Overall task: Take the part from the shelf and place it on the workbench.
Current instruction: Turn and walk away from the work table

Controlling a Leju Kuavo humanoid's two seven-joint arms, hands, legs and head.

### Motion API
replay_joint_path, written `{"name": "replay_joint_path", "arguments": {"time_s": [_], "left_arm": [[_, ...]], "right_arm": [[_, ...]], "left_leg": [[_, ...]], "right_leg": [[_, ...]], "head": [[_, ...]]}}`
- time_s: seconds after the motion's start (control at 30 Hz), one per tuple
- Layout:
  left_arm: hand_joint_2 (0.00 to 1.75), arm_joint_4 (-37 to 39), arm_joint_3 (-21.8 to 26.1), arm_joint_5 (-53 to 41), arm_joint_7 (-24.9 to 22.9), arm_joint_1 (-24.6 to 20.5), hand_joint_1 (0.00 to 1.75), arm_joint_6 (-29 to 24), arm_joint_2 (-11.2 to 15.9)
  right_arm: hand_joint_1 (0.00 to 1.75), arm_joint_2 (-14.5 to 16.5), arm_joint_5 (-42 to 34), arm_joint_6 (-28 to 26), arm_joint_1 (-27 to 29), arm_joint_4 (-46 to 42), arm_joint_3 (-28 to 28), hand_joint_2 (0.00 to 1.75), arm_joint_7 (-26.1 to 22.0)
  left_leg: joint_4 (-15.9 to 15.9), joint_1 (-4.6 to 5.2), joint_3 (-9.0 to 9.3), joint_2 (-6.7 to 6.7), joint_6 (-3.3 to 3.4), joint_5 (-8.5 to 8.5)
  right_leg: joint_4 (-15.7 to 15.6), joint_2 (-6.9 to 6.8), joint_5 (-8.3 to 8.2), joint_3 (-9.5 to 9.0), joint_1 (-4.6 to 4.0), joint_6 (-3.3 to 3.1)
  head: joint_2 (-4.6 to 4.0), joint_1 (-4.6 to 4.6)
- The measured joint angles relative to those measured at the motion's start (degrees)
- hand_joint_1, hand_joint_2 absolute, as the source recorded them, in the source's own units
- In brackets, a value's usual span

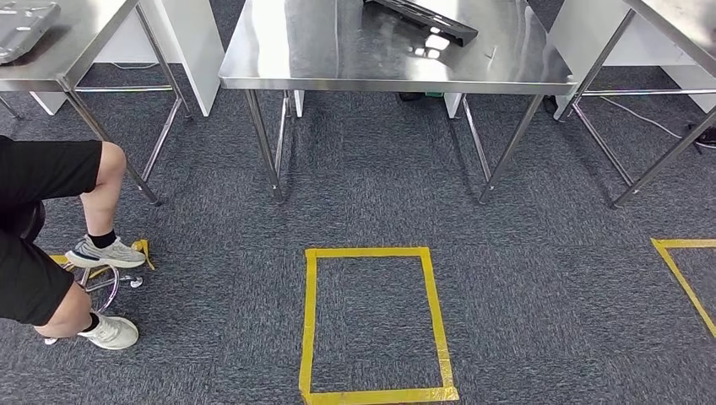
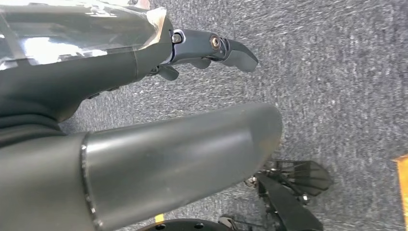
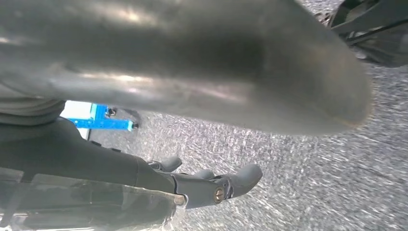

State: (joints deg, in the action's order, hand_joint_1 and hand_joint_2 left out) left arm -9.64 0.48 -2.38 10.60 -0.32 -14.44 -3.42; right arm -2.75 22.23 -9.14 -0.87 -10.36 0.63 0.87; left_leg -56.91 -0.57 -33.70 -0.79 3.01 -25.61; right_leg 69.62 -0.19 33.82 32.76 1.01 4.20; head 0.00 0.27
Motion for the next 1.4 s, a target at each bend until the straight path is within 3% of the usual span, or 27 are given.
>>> {"name": "replay_joint_path", "arguments": {"time_s": [0.03,0.1,0.13,0.23,0.27,0.33,0.37,0.4,0.43,0.47,0.53,0.6,0.63,0.7,0.77,0.8,0.87,0.9,0.93,0.97,1.0,1.07,1.13,1.17,1.23,1.33,1.4], "left_arm": [[0.0,0.0,0.0,0.0,0.0,0.0,0.0,0.0,0.0],[0.0,0.0,0.0,0.0,0.0,0.0,0.0,0.0,-0.1],[0.0,0.0,0.0,0.0,0.0,0.0,0.0,0.0,-0.1],[0.0,0.0,0.0,0.0,0.0,0.0,0.0,0.0,-0.1],[0.0,0.0,0.0,0.0,0.0,0.1,0.0,0.0,-0.1],[0.0,0.1,0.0,0.0,0.0,0.2,0.0,-0.1,-0.1],[0.0,0.1,0.0,0.1,0.0,0.2,0.0,-0.1,-0.1],[0.0,0.1,0.0,0.2,0.1,0.2,0.0,-0.2,-0.1],[0.0,0.1,0.0,0.3,0.1,0.3,0.0,-0.3,-0.1],[0.0,0.1,0.0,0.3,0.2,0.3,0.0,-0.3,-0.1],[0.0,0.0,0.0,0.4,0.4,0.2,0.0,-0.4,-0.1],[0.0,0.0,0.0,0.4,0.7,0.3,0.0,-0.5,-0.1],[0.0,0.0,0.0,0.5,0.9,0.3,0.0,-0.5,-0.1],[0.0,0.0,0.0,0.6,1.1,0.3,0.0,-0.5,-0.2],[0.0,0.0,0.1,0.7,1.2,0.3,0.0,-0.5,-0.3],[0.0,0.0,0.1,0.7,1.2,0.3,0.0,-0.5,-0.3],[0.0,0.0,0.1,0.8,1.1,0.3,0.0,-0.5,-0.3],[0.0,0.0,0.1,0.8,1.1,0.3,0.0,-0.5,-0.3],[0.0,0.0,0.1,0.8,1.1,0.3,0.0,-0.4,-0.3],[0.0,0.0,0.1,0.7,1.1,0.3,0.0,-0.4,-0.3],[0.0,0.0,0.1,0.5,1.2,0.3,0.0,-0.3,-0.3],[0.0,0.0,0.1,0.2,1.2,0.3,0.0,-0.3,-0.3],[0.0,0.0,0.1,0.1,1.2,0.2,0.0,-0.3,-0.3],[0.0,0.0,0.1,0.1,1.2,0.2,0.0,-0.3,-0.3],[0.0,0.0,0.1,0.1,1.2,0.0,0.0,-0.2,-0.3],[0.0,0.0,0.1,0.0,1.2,-0.1,0.0,-0.1,-0.2],[0.0,0.0,0.1,0.0,1.2,0.2,0.0,-0.1,-0.2]], "right_arm": [[0.0,0.0,0.0,0.0,-0.1,0.0,0.0,0.0,0.0],[0.0,-0.1,0.0,0.0,-0.2,0.0,0.0,0.0,0.0],[0.0,-0.1,0.0,0.1,-0.2,0.0,0.0,0.0,0.0],[0.0,-0.1,0.0,0.1,-0.3,0.1,0.0,0.0,0.1],[0.0,-0.1,0.0,0.1,-0.3,0.1,0.0,0.0,0.1],[0.0,-0.1,0.0,-0.3,-0.2,0.1,0.0,0.0,0.0],[0.0,-0.1,0.0,-0.7,-0.2,0.1,0.0,0.0,0.0],[0.0,-0.1,0.0,-1.2,-0.1,0.1,0.0,0.0,-0.1],[0.0,-0.1,0.1,-1.7,-0.1,0.1,0.0,0.0,-0.2],[0.0,0.0,0.1,-2.0,0.0,0.1,0.0,0.0,-0.3],[0.0,0.0,0.1,-2.3,0.0,0.1,0.0,0.0,-0.5],[0.0,0.2,0.1,-2.4,-0.2,0.1,0.0,0.0,-0.7],[0.0,0.2,0.1,-2.5,-0.3,0.1,0.0,0.0,-0.7],[0.0,0.3,0.1,-2.7,-0.3,0.1,0.0,0.0,-0.7],[0.0,0.3,0.1,-2.9,-0.2,0.2,0.0,0.0,-0.7],[0.0,0.3,0.1,-2.9,-0.1,0.2,0.0,0.0,-0.7],[0.0,0.2,0.2,-3.0,-0.1,0.2,0.0,0.0,-0.7],[0.0,0.2,0.3,-3.0,-0.1,0.2,0.0,0.0,-0.7],[0.0,0.2,0.3,-3.0,-0.1,0.2,0.0,0.0,-0.7],[0.0,0.2,0.4,-3.0,0.0,0.2,0.0,0.0,-0.7],[0.0,0.2,0.4,-3.0,0.0,0.2,-0.1,0.0,-0.6],[0.0,0.1,0.4,-3.0,-0.1,0.2,-0.1,0.0,-0.5],[0.0,0.1,0.4,-3.0,-0.2,0.2,-0.1,0.0,-0.4],[0.0,0.1,0.4,-3.0,-0.3,0.2,-0.1,0.0,-0.4],[0.0,0.1,0.3,-3.0,-0.1,0.2,-0.2,0.0,-0.3],[0.0,0.1,0.3,-3.0,0.1,0.2,-0.2,0.0,-0.2],[0.0,0.2,0.3,-3.0,0.1,0.2,-0.2,0.0,-0.3]], "left_leg": [[-0.1,0.01,-0.38,0.0,-0.24,0.48],[-0.2,0.22,-0.87,0.03,-0.87,1.49],[-0.2,0.33,-1.02,0.05,-1.19,2.0],[-0.4,0.26,-1.51,0.24,-2.16,2.4],[-1.5,0.14,-2.01,0.32,-2.45,0.88],[-6.8,-0.05,-3.71,0.51,-2.85,-4.48],[-10.7,-0.08,-4.71,0.56,-3.0,-7.21],[-14.0,-0.09,-5.34,0.62,-3.11,-8.73],[-16.1,-0.1,-5.33,0.67,-3.17,-9.02],[-16.0,-0.1,-4.22,0.69,-3.14,-8.02],[-10.1,-0.14,0.8,1.4,-2.82,-5.12],[-2.7,-0.18,5.8,3.16,-2.34,-4.56],[-0.7,-0.13,6.94,3.76,-2.13,-4.92],[0.3,0.11,6.67,3.32,-1.6,-4.92],[0.7,0.07,5.75,2.11,-0.58,-3.94],[1.0,-0.04,5.12,1.47,-0.1,-3.32],[1.1,-0.07,3.81,0.18,0.37,-2.25],[1.1,-0.04,3.16,-0.5,0.34,-1.77],[1.0,-0.04,2.55,-1.17,0.27,-1.34],[1.0,-0.05,1.97,-1.84,0.13,-0.94],[1.0,-0.08,1.45,-2.48,-0.06,-0.59],[0.7,-0.01,0.9,-3.64,-0.59,0.0],[0.4,0.26,0.87,-4.72,-1.27,0.53],[0.3,0.36,0.87,-5.27,-1.59,0.82],[0.2,0.11,0.86,-6.0,-2.3,1.12],[-3.9,-0.47,-0.83,-2.45,-3.08,-2.72],[-10.7,-0.53,-3.34,-0.15,-3.23,-7.05]], "right_leg": [[-4.6,0.01,-1.16,-3.27,0.12,0.35],[-12.9,0.16,-2.04,-8.42,-0.08,0.01],[-14.8,0.27,-1.95,-9.39,-0.26,-0.42],[-15.0,0.27,-2.63,-8.44,-0.05,-1.91],[-14.9,0.14,-3.11,-7.95,0.15,-2.67],[-14.9,-0.12,-4.23,-6.71,0.23,-3.9],[-14.9,-0.2,-4.82,-5.95,0.11,-4.23],[-14.8,-0.26,-5.38,-5.2,0.0,-4.3],[-14.7,-0.25,-5.93,-4.52,-0.1,-4.24],[-14.4,-0.14,-6.38,-3.86,-0.15,-4.06],[-13.6,0.36,-7.03,-2.6,-0.13,-3.61],[-12.7,0.93,-7.51,-1.26,-0.26,-3.04],[-12.5,1.22,-7.82,-0.77,-0.32,-2.61],[-12.4,1.93,-8.72,0.1,-0.46,-1.62],[-11.4,2.08,-8.21,1.25,-0.4,-1.26],[-9.5,1.83,-6.65,2.26,-0.41,-1.39],[-2.6,1.16,-1.86,4.61,-0.26,-1.78],[1.0,1.03,-0.14,5.48,-0.18,-1.6],[3.4,0.94,0.5,5.69,-0.07,-1.14],[3.9,0.8,-0.05,4.92,0.09,-0.43],[2.4,0.5,-1.33,3.13,0.3,0.34],[-5.7,-1.61,-3.46,-3.13,0.58,1.28],[-13.1,-3.63,-3.21,-7.9,0.2,0.67],[-14.8,-3.91,-2.82,-8.64,-0.07,0.11],[-15.0,-2.97,-3.02,-7.91,0.04,-1.19],[-15.1,-1.72,-4.02,-6.91,0.47,-3.21],[-15.0,-0.86,-4.62,-6.04,0.14,-3.98]], "head": [[0.0,0.04],[0.01,-0.01],[0.01,-0.06],[0.0,-0.31],[0.0,-0.4],[0.0,-0.55],[0.0,-0.58],[0.0,-0.6],[0.0,-0.59],[0.0,-0.6],[0.0,-0.62],[0.01,-0.62],[0.01,-0.62],[0.01,-0.55],[0.0,-0.46],[0.0,-0.29],[0.0,0.07],[0.0,0.16],[0.0,0.16],[0.0,0.16],[0.0,0.17],[0.01,0.21],[0.01,0.2],[0.01,0.1],[0.01,-0.14],[0.0,-0.33],[0.0,-0.47]]}}
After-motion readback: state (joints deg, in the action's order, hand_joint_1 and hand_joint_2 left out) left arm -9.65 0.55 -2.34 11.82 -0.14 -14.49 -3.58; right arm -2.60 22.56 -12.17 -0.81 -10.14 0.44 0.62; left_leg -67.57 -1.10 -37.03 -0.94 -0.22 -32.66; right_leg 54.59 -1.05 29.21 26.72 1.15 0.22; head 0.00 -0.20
